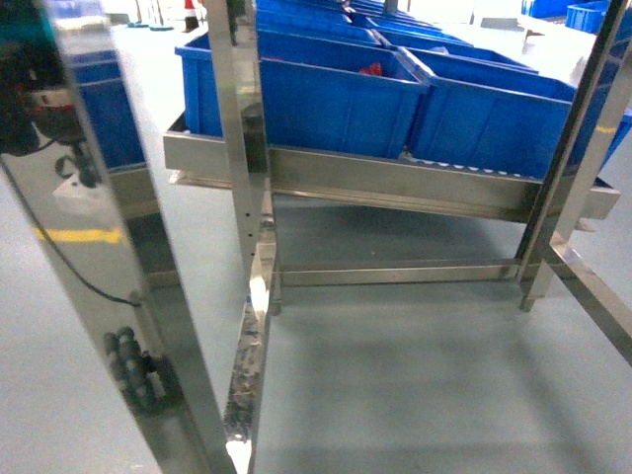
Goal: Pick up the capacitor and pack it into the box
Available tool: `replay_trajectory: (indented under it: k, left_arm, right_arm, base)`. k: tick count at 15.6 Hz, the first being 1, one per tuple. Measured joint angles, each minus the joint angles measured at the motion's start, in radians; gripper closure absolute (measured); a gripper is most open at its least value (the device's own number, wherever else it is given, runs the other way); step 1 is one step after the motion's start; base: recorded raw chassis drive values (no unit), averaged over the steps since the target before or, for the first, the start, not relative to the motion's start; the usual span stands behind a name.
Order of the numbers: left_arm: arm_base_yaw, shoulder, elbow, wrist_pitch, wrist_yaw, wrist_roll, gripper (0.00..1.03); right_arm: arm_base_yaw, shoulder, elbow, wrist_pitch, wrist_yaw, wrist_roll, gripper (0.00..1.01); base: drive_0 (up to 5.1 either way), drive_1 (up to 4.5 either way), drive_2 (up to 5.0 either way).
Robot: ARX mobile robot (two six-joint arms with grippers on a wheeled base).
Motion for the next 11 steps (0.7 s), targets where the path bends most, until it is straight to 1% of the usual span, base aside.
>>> replay_trajectory:
  k: [10,11]
  left_arm:
    - [0.000,0.000,0.000,0.001,0.000,0.000,0.59]
    - [0.000,0.000,0.000,0.005,0.000,0.000,0.59]
  right_arm:
    - [0.000,0.000,0.000,-0.006,0.000,0.000,0.03]
    - [0.000,0.000,0.000,-0.001,0.000,0.000,0.03]
  base:
    - [-4.8,1.34,3.5]
    - [-4.9,2.45,2.4]
